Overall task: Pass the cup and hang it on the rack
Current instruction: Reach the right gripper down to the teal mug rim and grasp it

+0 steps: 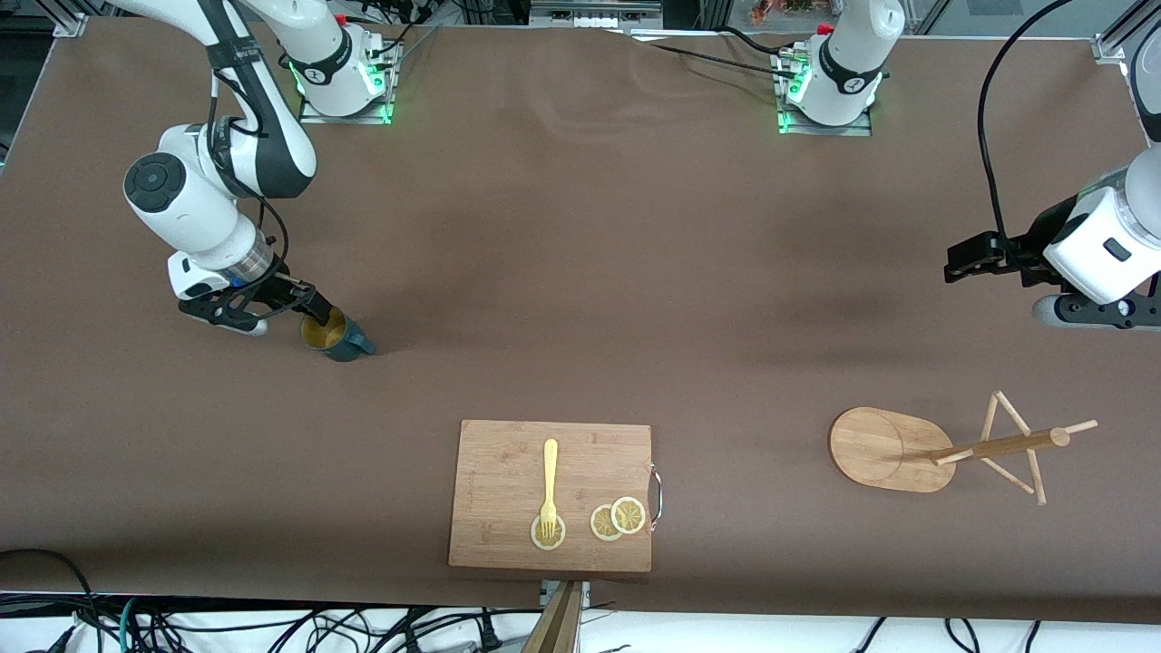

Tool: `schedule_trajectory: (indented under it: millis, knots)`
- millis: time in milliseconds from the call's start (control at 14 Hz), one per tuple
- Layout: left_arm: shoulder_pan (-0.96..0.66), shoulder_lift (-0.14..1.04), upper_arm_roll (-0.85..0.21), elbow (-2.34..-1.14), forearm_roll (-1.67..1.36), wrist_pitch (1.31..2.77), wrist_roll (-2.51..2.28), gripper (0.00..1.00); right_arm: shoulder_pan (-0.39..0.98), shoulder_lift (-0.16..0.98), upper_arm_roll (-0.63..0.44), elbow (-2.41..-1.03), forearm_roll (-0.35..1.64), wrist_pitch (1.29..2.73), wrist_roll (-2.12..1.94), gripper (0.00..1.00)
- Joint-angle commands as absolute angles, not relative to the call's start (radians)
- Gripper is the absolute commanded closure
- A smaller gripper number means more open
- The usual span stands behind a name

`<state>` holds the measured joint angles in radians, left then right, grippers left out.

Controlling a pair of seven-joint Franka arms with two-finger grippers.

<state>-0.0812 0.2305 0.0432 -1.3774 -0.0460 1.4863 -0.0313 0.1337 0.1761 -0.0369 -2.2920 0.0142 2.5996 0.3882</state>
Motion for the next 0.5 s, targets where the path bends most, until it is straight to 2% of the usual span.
schedule_trajectory:
  millis: [0, 142, 285, 427]
  knots:
    - [-0.081, 0.244, 0.043, -1.345, -0.051, 1.474, -0.038, 0.00, 0.130, 0.210, -0.060, -2.302, 0.011, 2.657, 0.402, 0.35]
    - [-0.081, 0.244, 0.043, -1.345, -0.051, 1.474, -0.038, 0.00, 0.130, 0.227, -0.060, -2.306, 0.009, 2.660, 0.403, 0.51]
    - [-0.081, 0.244, 0.043, -1.345, -0.051, 1.473, -0.038, 0.00, 0.130, 0.242, -0.058, -2.304, 0.011, 2.665, 0.405, 0.59]
    - [-0.081, 0.244, 0.043, -1.344, -0.049, 1.473, -0.038, 0.00, 0.132, 0.244, -0.058, -2.304, 0.011, 2.657, 0.405, 0.78]
